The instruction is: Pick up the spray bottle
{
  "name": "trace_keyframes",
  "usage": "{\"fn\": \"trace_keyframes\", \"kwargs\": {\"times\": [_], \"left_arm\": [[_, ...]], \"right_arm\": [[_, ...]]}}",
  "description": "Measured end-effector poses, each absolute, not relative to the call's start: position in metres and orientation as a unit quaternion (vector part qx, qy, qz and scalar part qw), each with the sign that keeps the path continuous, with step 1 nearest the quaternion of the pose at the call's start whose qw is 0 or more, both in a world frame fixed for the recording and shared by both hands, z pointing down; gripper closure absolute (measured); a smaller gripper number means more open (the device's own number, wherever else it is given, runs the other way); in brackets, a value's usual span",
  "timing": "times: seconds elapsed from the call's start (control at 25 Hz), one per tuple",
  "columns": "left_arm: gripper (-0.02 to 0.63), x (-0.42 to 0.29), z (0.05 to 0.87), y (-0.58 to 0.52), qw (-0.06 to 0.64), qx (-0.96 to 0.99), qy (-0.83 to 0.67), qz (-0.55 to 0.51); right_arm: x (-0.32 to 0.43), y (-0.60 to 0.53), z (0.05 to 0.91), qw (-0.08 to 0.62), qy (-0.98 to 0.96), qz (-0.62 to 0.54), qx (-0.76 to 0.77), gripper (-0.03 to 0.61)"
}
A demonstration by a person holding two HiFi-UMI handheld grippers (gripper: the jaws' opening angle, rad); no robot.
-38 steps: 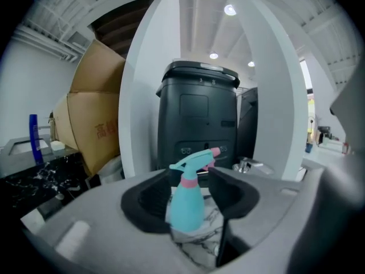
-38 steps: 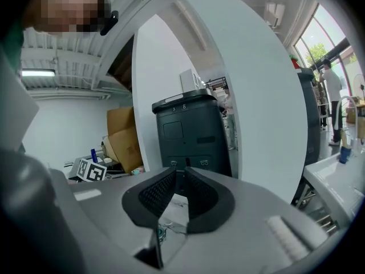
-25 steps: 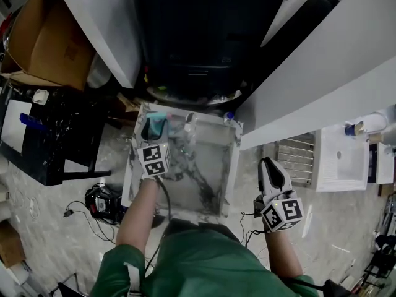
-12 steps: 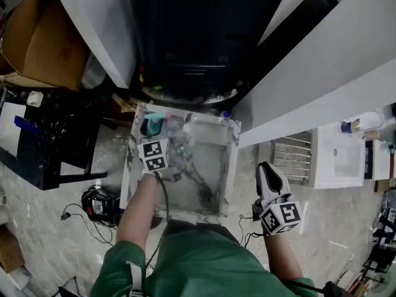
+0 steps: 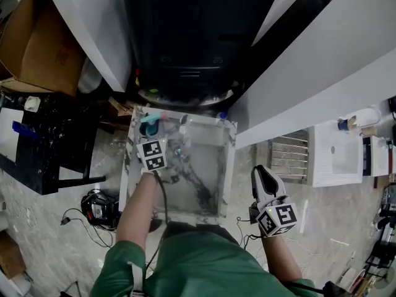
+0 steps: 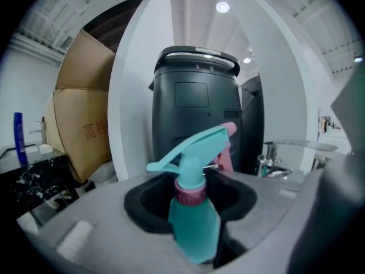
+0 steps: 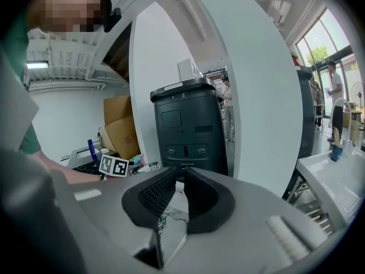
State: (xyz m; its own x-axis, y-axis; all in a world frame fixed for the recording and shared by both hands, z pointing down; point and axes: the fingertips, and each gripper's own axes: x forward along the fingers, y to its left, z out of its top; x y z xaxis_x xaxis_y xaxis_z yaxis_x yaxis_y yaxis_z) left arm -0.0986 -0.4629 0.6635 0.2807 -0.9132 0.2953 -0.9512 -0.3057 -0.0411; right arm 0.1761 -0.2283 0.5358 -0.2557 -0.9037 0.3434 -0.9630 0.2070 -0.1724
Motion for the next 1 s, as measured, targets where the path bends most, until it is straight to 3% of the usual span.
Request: {"fn": "trace_keyframes", "kwargs": {"times": [1.0], "left_arm": [[0.457, -0.107, 0.534, -0.38, 0.041, 0.809, -0.584, 0.05]], "right_arm": [[0.173, -0.21, 0.492, 0.034, -0.791, 0.143, 0.595, 0.534]]}}
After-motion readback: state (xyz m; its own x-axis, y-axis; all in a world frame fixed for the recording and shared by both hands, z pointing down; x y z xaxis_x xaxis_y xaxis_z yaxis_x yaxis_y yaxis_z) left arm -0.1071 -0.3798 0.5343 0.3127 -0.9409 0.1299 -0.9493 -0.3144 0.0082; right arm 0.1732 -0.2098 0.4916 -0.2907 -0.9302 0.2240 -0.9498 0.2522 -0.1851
